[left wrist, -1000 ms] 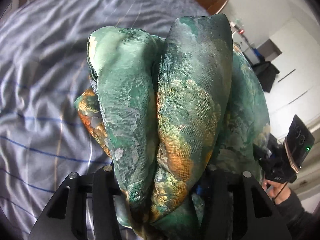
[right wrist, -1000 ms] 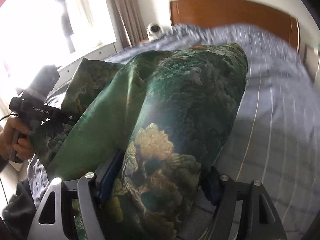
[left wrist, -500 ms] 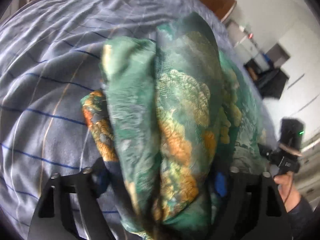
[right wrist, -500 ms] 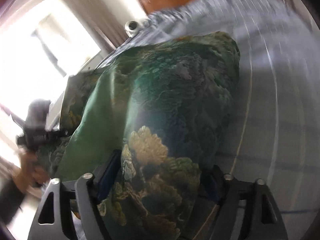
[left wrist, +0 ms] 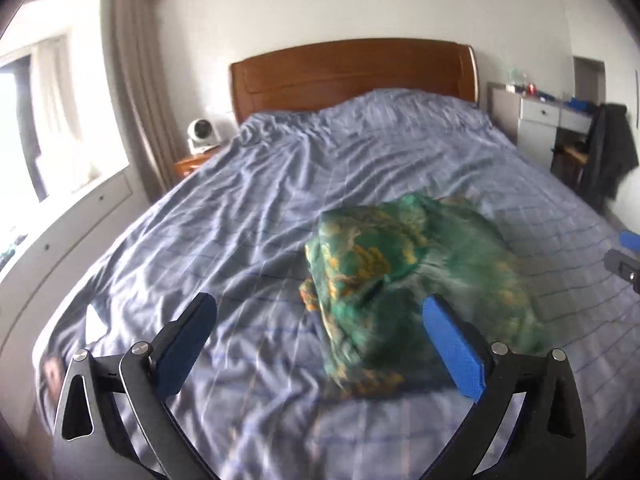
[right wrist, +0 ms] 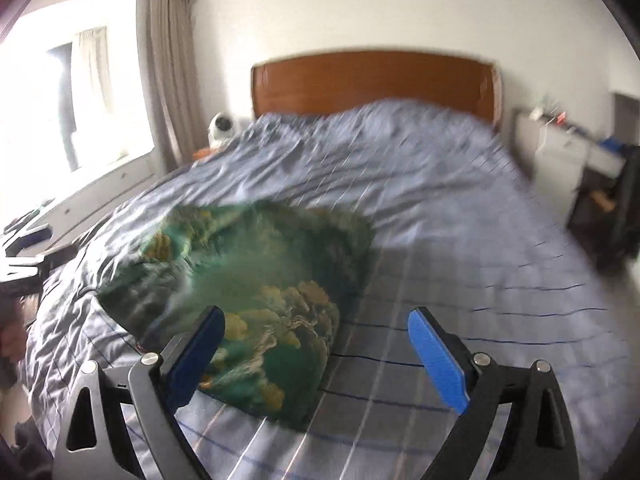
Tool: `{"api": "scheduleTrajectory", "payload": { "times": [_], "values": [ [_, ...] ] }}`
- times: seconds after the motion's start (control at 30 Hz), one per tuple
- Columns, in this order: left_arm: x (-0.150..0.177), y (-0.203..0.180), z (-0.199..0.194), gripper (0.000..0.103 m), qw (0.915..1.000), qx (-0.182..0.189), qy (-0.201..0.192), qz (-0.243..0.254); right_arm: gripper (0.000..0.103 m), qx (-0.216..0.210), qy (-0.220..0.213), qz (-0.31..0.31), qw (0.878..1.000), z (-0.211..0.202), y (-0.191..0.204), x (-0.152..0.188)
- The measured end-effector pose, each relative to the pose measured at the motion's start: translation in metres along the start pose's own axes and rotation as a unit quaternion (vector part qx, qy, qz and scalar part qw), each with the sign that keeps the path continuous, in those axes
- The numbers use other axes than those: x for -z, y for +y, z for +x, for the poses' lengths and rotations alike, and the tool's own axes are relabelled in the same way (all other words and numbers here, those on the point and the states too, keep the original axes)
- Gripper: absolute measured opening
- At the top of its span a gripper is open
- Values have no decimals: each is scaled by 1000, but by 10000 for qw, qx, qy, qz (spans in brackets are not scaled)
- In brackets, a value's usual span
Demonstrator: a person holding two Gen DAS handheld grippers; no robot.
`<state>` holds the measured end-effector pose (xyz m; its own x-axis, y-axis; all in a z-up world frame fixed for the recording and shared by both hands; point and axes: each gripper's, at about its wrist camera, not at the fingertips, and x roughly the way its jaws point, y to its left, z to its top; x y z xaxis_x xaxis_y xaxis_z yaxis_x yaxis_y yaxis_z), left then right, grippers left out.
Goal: Fold large clothes
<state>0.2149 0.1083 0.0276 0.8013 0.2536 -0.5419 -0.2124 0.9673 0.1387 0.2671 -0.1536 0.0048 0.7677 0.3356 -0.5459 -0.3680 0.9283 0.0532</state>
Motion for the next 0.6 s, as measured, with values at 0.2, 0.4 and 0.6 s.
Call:
{"api": "scheduleTrajectory", "payload": {
  "times": [0.2, 0.4, 0.6],
  "values": [
    [21, -19, -27, 103, 9993, 142, 336, 29, 95, 654, 151, 216, 9975, -58, 15, 11],
    [45, -30, -58, 103, 9987, 185, 468, -31, 95, 791, 529, 137, 9954, -90, 53, 30],
    [47, -34, -79, 103, 9975, 481, 484, -201, 95, 1034, 529, -162, 9931, -123, 82, 42]
  ]
}}
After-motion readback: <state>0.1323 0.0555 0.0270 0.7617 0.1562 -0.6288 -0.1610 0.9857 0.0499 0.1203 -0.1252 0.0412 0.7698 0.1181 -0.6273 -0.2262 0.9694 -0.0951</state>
